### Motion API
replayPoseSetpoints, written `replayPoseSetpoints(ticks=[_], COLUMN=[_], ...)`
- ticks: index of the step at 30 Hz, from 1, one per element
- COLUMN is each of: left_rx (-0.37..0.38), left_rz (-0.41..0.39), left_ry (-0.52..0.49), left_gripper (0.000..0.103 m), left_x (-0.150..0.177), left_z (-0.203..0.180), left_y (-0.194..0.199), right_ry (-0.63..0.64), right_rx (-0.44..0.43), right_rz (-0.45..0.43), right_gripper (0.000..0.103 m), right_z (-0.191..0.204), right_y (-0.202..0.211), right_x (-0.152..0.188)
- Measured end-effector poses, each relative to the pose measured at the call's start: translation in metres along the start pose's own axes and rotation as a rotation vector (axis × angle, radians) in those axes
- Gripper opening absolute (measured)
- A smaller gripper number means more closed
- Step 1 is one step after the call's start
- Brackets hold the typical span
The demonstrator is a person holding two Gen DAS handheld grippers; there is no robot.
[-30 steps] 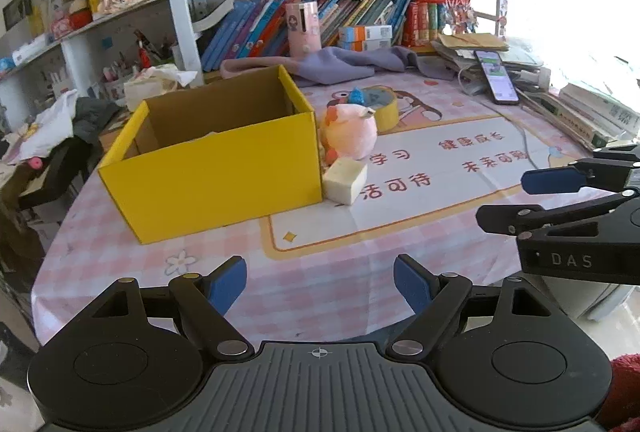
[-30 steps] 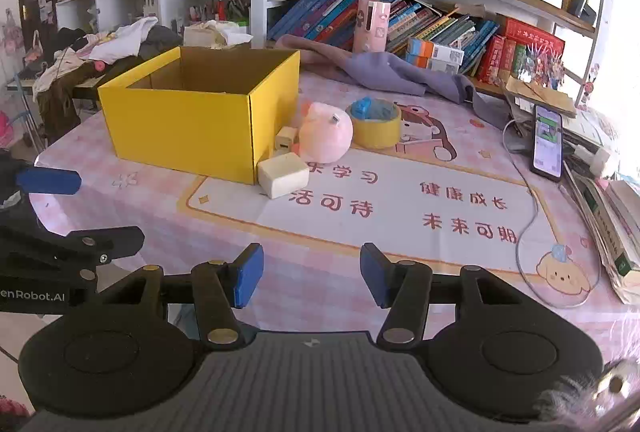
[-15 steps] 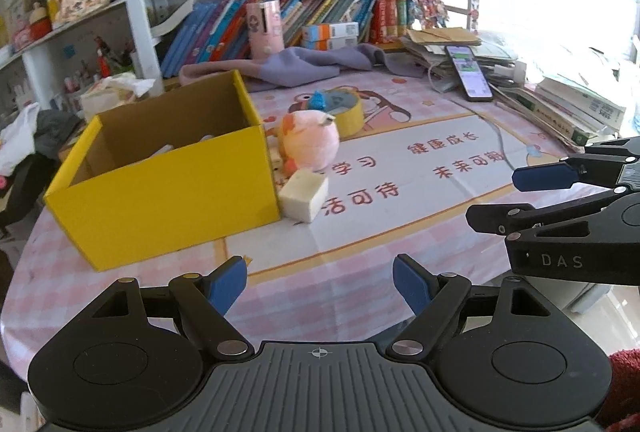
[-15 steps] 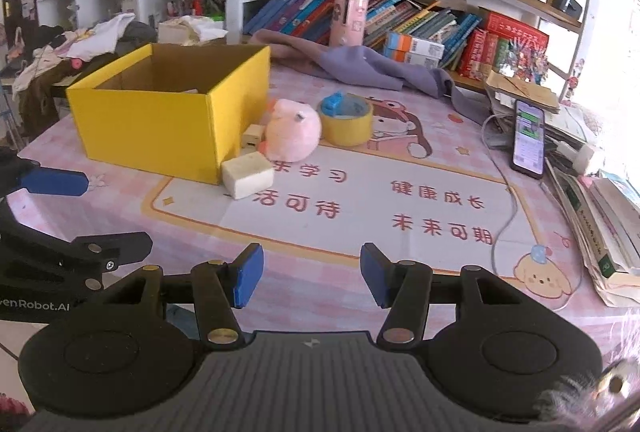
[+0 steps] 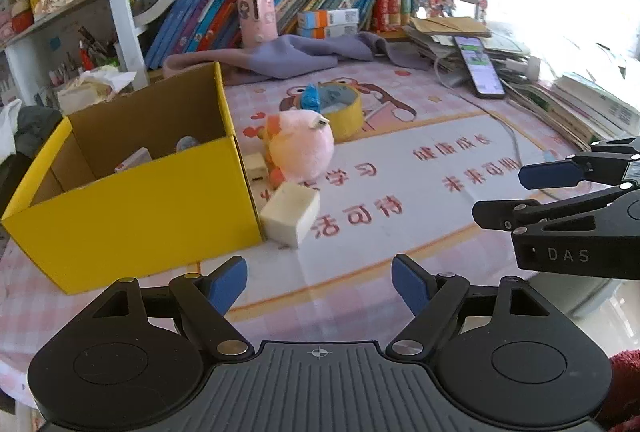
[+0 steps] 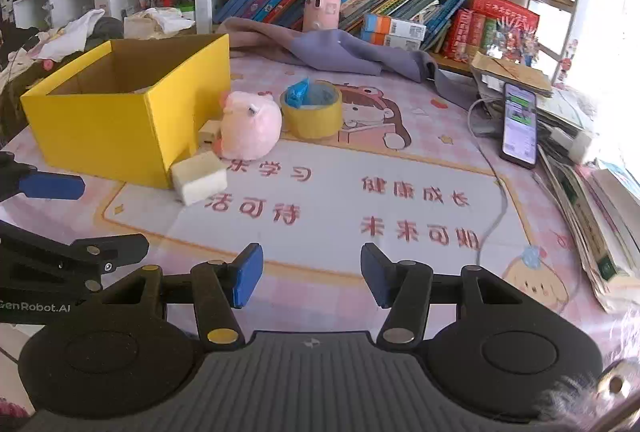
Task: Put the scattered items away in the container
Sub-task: 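Move the left gripper toward the white soap bar beside the box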
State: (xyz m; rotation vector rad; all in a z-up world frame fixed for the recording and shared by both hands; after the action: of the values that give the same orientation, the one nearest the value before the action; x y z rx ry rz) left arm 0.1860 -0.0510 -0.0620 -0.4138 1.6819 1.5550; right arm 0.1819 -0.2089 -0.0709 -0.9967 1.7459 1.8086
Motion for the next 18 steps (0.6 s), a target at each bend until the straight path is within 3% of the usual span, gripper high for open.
replayPoseSetpoints(ticks=[6, 10, 18], left_rx=[-0.018, -0.062, -0.146], left_rz=[0.012, 0.033, 0.095], left_ry=[0.015, 0.016, 0.161], left_gripper=[0.080, 0.073, 0.073], left_x=[-0.020, -0.032, -0.044], left_z=[-0.008, -0.015, -0.010], left_y=[-0.027, -0.046, -0.074], right_ry=[0.056, 0.071, 0.147], right_rx=[-0.030, -0.048, -0.121], right_rz=[0.009, 0.012, 0.019], right_gripper=[0.052, 0.052, 0.052], right_z=[-0.015, -0.033, -0.056], right_y=[-0.024, -0.042, -0.073], right_x=[-0.020, -0.036, -0.062])
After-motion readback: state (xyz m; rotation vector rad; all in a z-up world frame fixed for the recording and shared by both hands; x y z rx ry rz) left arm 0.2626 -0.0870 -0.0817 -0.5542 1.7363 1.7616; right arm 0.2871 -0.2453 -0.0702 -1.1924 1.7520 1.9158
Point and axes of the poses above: each gripper's, at about its wrist camera, not at the fingertips, and y roughly against the way its jaws point, z to its left, x to its underside, the point moved 6 cm from there along -y, roughly the way its jaws point, and after that the axes turned 1 degree about -y, right-handed, at the moved point
